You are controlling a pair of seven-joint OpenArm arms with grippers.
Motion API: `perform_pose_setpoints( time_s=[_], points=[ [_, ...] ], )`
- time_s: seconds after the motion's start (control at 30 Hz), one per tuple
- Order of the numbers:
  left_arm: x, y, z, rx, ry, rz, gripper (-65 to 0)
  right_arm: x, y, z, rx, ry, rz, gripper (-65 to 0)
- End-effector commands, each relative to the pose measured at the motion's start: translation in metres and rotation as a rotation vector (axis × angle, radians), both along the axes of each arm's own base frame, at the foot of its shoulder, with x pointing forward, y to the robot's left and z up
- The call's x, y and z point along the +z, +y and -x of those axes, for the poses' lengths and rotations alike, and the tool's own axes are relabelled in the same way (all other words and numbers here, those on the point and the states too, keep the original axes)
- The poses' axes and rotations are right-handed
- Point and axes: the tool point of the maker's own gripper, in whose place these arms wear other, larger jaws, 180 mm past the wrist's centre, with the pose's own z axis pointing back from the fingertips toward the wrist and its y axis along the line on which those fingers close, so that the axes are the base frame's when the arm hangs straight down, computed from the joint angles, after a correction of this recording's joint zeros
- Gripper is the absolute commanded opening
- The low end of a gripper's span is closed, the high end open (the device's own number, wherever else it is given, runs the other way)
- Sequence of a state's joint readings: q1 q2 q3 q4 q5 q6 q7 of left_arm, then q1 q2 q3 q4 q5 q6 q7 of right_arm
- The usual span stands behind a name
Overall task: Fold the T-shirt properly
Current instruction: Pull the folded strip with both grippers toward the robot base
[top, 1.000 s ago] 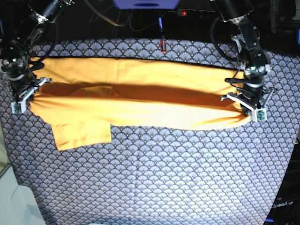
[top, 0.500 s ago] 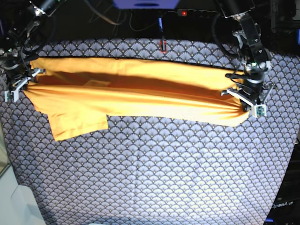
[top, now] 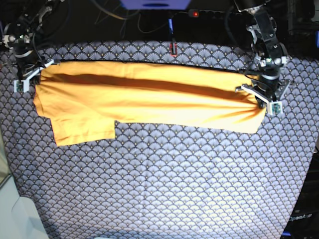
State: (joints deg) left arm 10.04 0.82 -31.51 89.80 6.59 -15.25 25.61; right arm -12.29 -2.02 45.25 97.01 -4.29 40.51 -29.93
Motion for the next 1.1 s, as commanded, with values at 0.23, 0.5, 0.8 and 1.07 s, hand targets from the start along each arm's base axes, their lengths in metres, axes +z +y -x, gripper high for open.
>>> perform_pose_setpoints(
  time_s=[0.23, 0.5, 0.8, 1.07],
  points=[
    [0.014, 0.009, -0.007, 0.008, -0.047, -0.029, -65.0, 0.012, -0.007, -0.005, -0.003, -0.041, 0.027, -65.0],
    [0.012, 0.018, 0.004, 0.043, -0.036, -0.028, -65.0, 0.007, -0.004, 0.008, -0.003, -0.032, 0.002, -65.0],
    [0.023, 0.008, 0.011, 0.042, -0.063, -0.029, -65.0, 0.008, -0.004, 0.010, 0.001, -0.040, 0.005, -65.0],
    [0.038, 0.007, 0.012, 0.037, -0.092, -0.052, -65.0, 0.008, -0.004, 0.015, 0.002, -0.050, 0.008, -65.0]
  ],
)
